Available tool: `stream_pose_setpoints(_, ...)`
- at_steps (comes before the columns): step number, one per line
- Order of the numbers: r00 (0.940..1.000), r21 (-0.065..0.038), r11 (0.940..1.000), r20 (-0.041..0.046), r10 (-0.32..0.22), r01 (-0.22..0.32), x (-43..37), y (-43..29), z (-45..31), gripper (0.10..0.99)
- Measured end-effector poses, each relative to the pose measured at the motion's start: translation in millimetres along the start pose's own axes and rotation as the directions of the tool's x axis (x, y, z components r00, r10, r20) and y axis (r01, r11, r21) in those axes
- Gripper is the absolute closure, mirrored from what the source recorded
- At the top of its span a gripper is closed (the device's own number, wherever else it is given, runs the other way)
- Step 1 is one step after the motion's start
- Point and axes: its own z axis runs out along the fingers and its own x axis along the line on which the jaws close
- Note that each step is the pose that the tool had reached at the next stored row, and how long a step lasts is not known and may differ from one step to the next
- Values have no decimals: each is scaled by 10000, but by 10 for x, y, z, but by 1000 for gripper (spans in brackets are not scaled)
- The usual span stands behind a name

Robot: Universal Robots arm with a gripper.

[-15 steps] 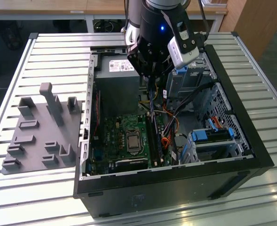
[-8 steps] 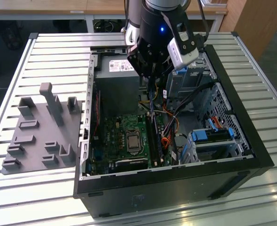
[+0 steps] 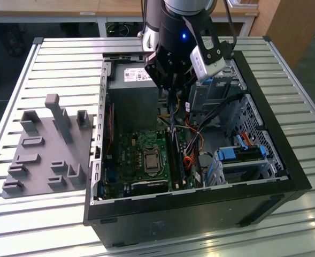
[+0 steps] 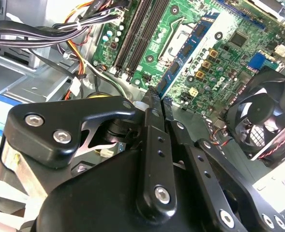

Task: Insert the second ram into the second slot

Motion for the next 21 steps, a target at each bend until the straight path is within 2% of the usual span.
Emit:
stream_pose_setpoints(16, 10000, 3, 10000, 1, -5, 5, -1, -12, 82, 949)
stream_pose_setpoints(21, 9996, 4, 9996, -6, -297, 297, -7, -13, 137, 949)
